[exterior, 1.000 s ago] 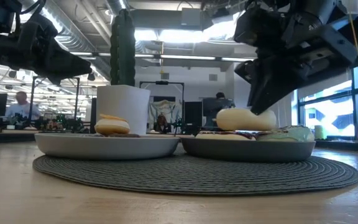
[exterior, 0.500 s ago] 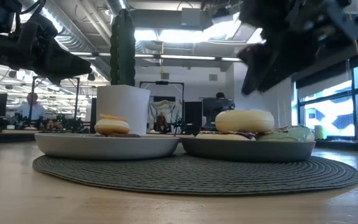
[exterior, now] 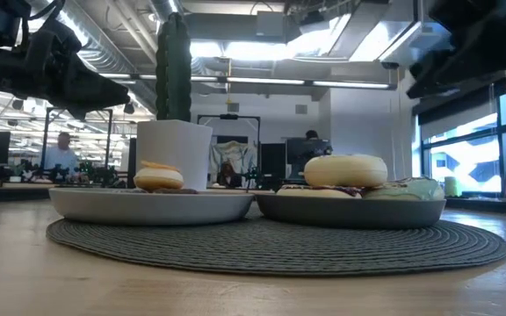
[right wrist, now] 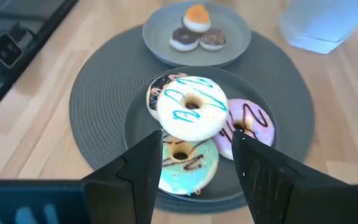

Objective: Pick & Place donuts
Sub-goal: Return to Home Position

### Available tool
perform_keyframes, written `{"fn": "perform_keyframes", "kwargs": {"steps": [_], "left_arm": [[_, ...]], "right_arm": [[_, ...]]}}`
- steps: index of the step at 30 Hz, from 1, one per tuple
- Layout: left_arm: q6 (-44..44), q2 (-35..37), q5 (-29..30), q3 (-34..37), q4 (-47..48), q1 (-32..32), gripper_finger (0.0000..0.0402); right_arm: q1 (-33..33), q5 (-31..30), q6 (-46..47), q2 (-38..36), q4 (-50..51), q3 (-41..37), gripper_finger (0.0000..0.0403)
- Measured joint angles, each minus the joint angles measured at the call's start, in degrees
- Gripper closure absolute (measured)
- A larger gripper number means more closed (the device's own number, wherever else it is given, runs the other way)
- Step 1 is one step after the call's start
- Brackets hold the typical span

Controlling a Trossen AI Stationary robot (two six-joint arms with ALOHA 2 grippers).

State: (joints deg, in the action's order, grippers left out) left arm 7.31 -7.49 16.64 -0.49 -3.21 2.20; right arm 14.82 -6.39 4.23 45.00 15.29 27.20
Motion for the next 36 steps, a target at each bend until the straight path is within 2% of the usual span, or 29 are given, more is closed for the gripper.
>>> {"fn": "perform_keyframes", "kwargs": {"steps": [7, 16, 25, 31, 36], "left_arm": [[0.0, 0.0, 0.0, 0.0, 0.0, 0.0, 0.0268], [0.0, 0.0, 0.0, 0.0, 0.0, 0.0, 0.0266], [0.0, 0.0, 0.0, 0.0, 0.0, 0.0, 0.0268], [0.0, 0.0, 0.0, 0.0, 0.0, 0.0, 0.0265], [0.0, 0.0, 0.1, 0.0, 0.0, 0.0, 0.0268]], "right_arm": [[-1.8, -0.2, 1.5, -16.5, -1.0, -9.3, 0.0208], [-1.9, -0.1, 1.3, -34.7, 2.1, -13.3, 0.0208], [-1.9, -1.0, -0.2, -45.1, 4.7, -13.5, 0.0208], [-1.9, -7.8, -0.4, -44.9, 5.6, -13.2, 0.0208], [-1.9, -5.4, -2.4, -44.9, 4.5, -13.7, 0.0208]]}}
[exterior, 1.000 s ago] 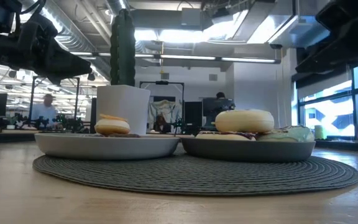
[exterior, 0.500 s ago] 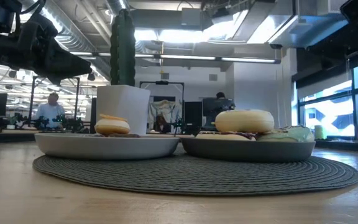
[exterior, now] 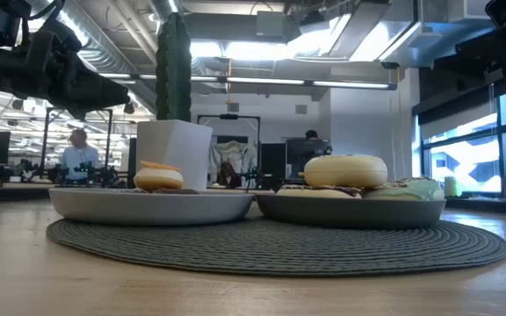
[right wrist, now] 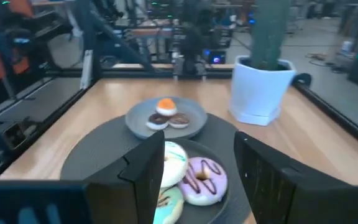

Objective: Pick & Place donuts
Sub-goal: Return to Home Position

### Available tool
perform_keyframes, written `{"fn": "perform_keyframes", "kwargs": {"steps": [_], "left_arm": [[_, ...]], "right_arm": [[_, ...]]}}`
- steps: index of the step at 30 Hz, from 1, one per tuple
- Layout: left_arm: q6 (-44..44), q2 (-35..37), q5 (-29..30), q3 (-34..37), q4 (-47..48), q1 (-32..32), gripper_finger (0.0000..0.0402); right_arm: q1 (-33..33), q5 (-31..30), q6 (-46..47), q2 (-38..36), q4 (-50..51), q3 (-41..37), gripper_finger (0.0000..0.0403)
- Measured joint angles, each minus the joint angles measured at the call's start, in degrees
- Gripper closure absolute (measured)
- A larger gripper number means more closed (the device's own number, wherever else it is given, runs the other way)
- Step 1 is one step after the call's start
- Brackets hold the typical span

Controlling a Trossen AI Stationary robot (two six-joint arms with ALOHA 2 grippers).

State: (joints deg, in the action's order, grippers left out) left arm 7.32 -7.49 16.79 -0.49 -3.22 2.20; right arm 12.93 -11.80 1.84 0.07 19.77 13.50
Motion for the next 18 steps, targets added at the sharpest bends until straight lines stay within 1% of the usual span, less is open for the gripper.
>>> {"fn": "perform_keyframes", "kwargs": {"steps": [4, 10, 15, 18], "left_arm": [[0.0, 0.0, 0.0, 0.0, 0.0, 0.0, 0.0269], [0.0, 0.0, 0.0, 0.0, 0.0, 0.0, 0.0266], [0.0, 0.0, 0.0, 0.0, 0.0, 0.0, 0.0266], [0.0, 0.0, 0.0, 0.0, 0.0, 0.0, 0.0268]], "right_arm": [[0.0, 4.0, -1.2, 0.0, -0.5, 0.0, 0.0208], [0.0, 4.6, -4.3, 0.0, -4.5, -3.6, 0.0208], [0.0, 6.2, -5.9, 0.0, -6.8, -4.4, 0.0208], [0.0, 8.8, -5.5, 0.0, -9.4, -5.3, 0.0208]]}}
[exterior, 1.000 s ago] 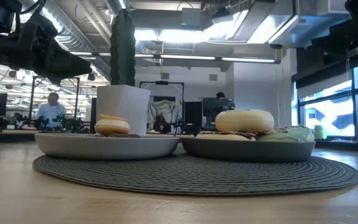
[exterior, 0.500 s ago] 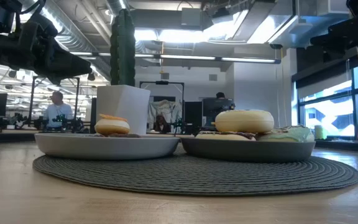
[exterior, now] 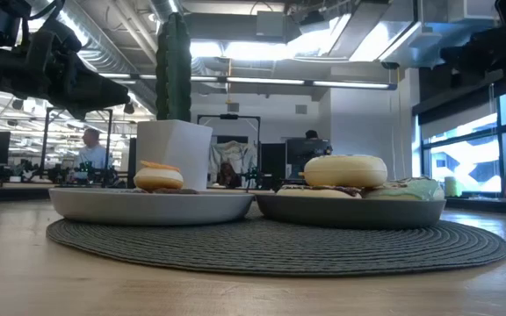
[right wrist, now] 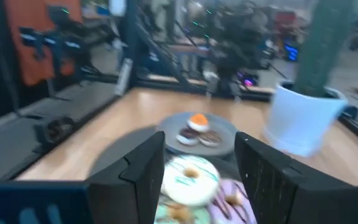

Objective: Pick & Place donuts
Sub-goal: Return to Home Position

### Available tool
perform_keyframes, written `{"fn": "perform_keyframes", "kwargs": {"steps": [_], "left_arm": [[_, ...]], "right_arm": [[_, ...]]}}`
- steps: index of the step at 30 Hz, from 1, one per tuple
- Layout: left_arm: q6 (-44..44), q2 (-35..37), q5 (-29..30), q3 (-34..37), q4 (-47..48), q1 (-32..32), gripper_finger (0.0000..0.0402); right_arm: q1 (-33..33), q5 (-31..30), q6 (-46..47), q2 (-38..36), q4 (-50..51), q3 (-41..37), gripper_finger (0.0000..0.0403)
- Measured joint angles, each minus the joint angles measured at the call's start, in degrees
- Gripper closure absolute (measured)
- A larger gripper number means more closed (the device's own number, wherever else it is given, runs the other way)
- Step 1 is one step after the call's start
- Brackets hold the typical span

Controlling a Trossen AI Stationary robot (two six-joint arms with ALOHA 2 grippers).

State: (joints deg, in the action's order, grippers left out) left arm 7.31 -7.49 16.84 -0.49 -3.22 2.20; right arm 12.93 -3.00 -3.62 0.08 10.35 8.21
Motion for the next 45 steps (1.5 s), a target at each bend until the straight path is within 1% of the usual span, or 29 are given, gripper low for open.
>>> {"fn": "perform_keyframes", "kwargs": {"steps": [4, 9, 18, 45], "left_arm": [[0.0, 0.0, 0.0, 0.0, 0.0, 0.0, 0.0269], [0.0, 0.0, 0.0, 0.0, 0.0, 0.0, 0.0266], [0.0, 0.0, 0.0, 0.0, 0.0, 0.0, 0.0269], [0.0, 0.0, 0.0, 0.0, 0.0, 0.0, 0.0267]], "right_arm": [[0.0, 4.6, -0.1, 0.0, -7.4, -3.5, 0.0208], [0.0, 4.7, 0.4, 0.0, -15.1, -7.8, 0.0208], [0.0, 4.6, 0.4, 0.2, -11.4, -7.8, 0.0208], [0.0, 4.6, 0.4, 0.2, -11.5, -7.8, 0.0208]]}}
